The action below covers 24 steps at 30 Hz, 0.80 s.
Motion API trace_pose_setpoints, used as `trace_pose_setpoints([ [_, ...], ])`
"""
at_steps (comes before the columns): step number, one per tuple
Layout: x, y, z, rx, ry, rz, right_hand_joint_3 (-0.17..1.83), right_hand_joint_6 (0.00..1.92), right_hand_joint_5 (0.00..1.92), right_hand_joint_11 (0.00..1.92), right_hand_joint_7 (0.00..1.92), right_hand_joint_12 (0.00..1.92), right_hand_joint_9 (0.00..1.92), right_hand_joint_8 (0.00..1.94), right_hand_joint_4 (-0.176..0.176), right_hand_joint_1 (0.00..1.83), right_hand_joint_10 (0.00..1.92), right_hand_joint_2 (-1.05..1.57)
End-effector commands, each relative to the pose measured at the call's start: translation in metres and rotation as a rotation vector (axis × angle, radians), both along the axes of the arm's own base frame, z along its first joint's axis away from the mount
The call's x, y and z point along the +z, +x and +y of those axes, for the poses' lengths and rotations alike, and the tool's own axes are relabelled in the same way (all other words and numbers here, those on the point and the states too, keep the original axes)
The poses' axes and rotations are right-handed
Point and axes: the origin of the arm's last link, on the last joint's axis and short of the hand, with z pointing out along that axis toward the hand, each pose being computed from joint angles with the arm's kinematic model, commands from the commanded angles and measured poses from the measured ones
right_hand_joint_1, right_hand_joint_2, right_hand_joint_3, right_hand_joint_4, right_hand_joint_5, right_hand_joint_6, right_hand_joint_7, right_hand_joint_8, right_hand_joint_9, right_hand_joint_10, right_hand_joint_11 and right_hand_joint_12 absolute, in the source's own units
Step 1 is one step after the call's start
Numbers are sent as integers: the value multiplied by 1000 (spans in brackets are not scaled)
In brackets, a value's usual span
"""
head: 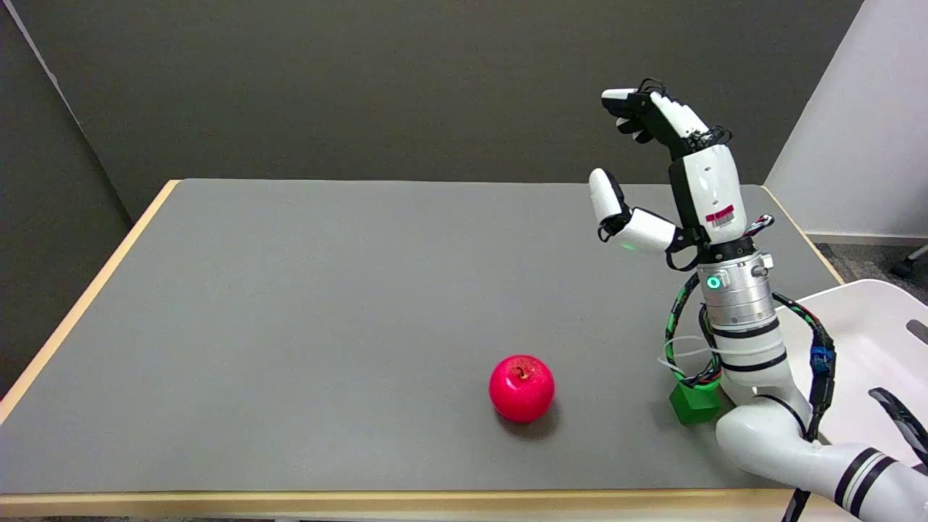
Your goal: Pick up the yellow pear.
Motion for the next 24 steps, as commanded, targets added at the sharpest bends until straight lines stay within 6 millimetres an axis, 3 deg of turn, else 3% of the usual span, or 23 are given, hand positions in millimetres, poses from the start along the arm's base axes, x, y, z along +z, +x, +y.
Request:
trace_pose_setpoints([
  [1, -1, -5, -2, -34, 6, 1, 903, 736, 353, 425, 522, 1597, 481, 575, 56, 628, 1089, 776],
  [7, 13, 9, -7, -17, -93, 35, 903, 730, 353, 424, 520, 1597, 481, 577, 53, 626, 1093, 776],
  [11, 38, 52, -16, 51, -323, 118, 881, 697, 352, 324, 496, 1525, 440, 551, 44, 602, 1052, 779],
  [12, 42, 60, -20, 57, -360, 126, 923, 643, 327, 214, 427, 1382, 360, 494, 35, 572, 940, 754],
  [14, 55, 85, -38, 64, -470, 182, 1000, 543, 278, 32, 301, 1146, 217, 394, 22, 528, 750, 708],
  [17, 78, 104, -63, -21, -523, 230, 1008, 514, 250, 0, 246, 1075, 153, 364, 20, 541, 698, 682],
  [20, 102, 118, -82, -103, -549, 243, 1013, 513, 239, -1, 230, 1037, 131, 367, 16, 552, 687, 676],
  [24, 125, 118, -112, -240, -567, 225, 1002, 508, 229, -1, 211, 1004, 112, 368, 9, 548, 679, 661],
])
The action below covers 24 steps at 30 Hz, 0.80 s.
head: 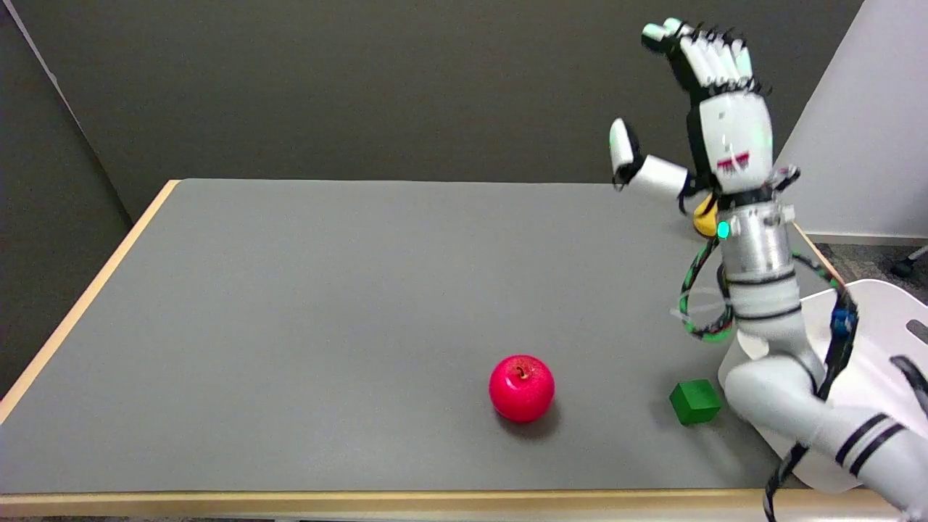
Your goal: Pick up the yellow pear.
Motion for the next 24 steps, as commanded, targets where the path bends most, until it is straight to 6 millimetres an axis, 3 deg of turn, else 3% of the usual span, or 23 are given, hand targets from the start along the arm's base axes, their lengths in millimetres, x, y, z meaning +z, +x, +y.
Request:
trace_pose_setpoints([
  [1, 104, 83, -93, -263, -354, 68, 1002, 507, 228, -1, 211, 1004, 112, 369, 8, 547, 680, 661],
  [6, 137, 64, -116, -458, -415, 30, 1003, 505, 227, -1, 217, 1020, 114, 374, 7, 542, 684, 661],
  [10, 165, 55, -123, -555, -462, 8, 999, 505, 227, -1, 218, 1026, 116, 375, 6, 529, 687, 658],
  [18, 206, 24, -104, -647, -564, -72, 985, 490, 224, -1, 226, 1075, 117, 380, -12, 462, 702, 656],
  [24, 225, 10, -82, -687, -612, -94, 956, 465, 198, -1, 230, 1068, 132, 403, -29, 378, 726, 608],
])
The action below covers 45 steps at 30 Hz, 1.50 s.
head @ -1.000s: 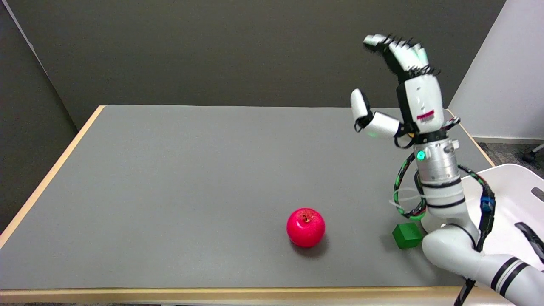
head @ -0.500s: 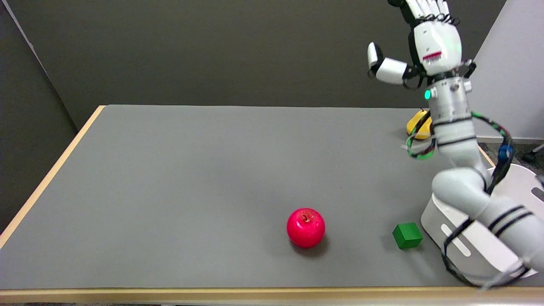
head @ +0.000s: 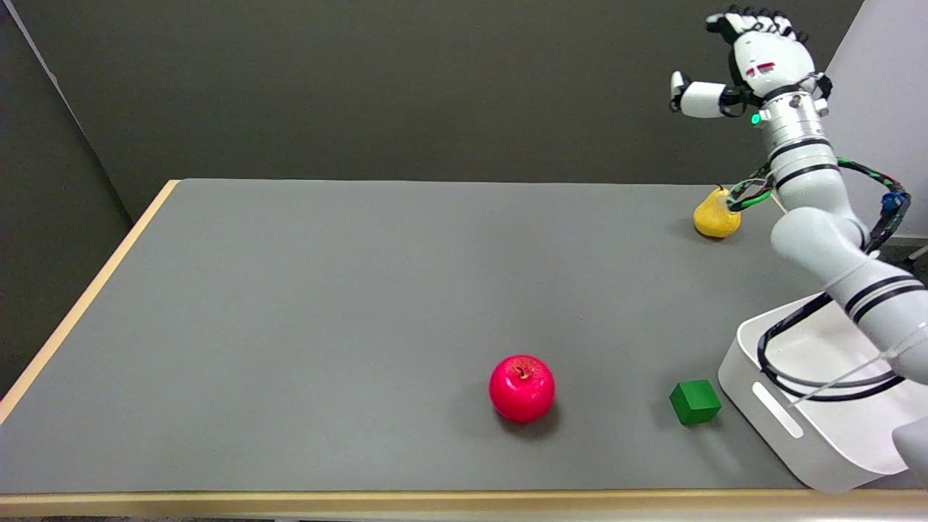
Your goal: Pick up the yellow pear.
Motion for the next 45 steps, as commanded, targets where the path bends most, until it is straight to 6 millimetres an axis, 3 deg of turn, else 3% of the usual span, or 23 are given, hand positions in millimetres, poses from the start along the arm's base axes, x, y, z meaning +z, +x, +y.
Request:
trace_pose_setpoints([
  [1, 85, -28, 24, -214, -199, -115, 951, 463, 196, -1, 233, 1066, 135, 409, -30, 365, 731, 601],
  [11, 94, -52, 47, -311, -206, -113, 935, 470, 206, -1, 262, 1087, 151, 446, -61, 304, 768, 585],
  [22, 88, -86, 62, -397, -182, -139, 902, 494, 234, 3, 299, 1161, 193, 463, -85, 269, 822, 578],
  [29, 83, -97, 58, -424, -169, -151, 896, 494, 234, 4, 299, 1165, 195, 458, -87, 271, 823, 575],
  [45, 79, -144, 41, -503, -205, -268, 915, 480, 220, -1, 273, 1136, 171, 429, -89, 238, 790, 576],
])
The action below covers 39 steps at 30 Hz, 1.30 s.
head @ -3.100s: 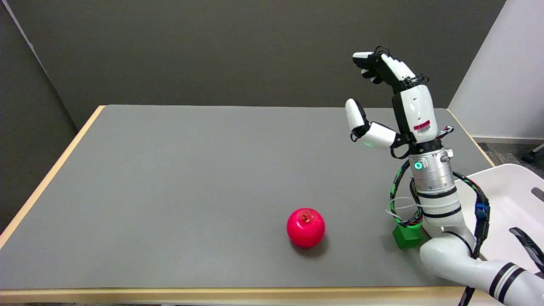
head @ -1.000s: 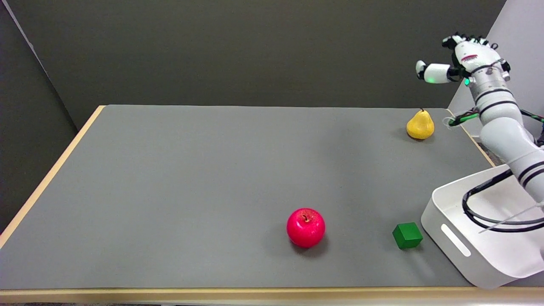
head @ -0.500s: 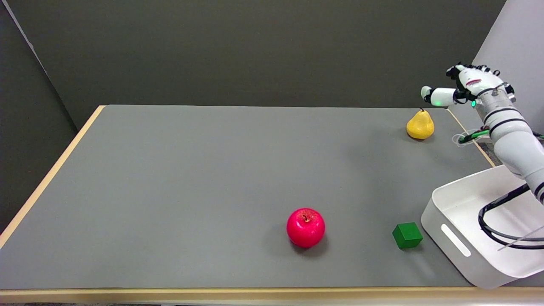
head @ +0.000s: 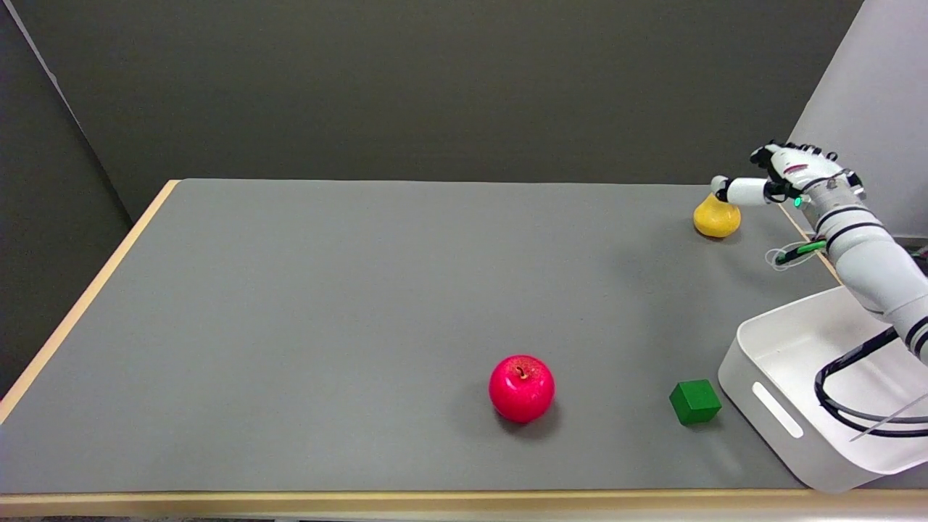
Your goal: Pick up the yellow pear.
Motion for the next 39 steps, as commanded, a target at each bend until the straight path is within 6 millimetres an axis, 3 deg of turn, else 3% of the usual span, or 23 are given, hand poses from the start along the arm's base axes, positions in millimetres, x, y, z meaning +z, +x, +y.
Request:
trace_pose_setpoints([
  [1, -4, -47, -11, -88, -42, -102, 916, 478, 217, -1, 269, 1134, 169, 425, -89, 239, 787, 575],
  [8, -1, -61, -11, -91, -86, -165, 921, 472, 208, -1, 254, 1117, 160, 412, -85, 247, 770, 573],
  [39, -24, -67, -44, -112, -54, -211, 940, 442, 180, -1, 223, 1091, 150, 348, -37, 271, 703, 565],
])
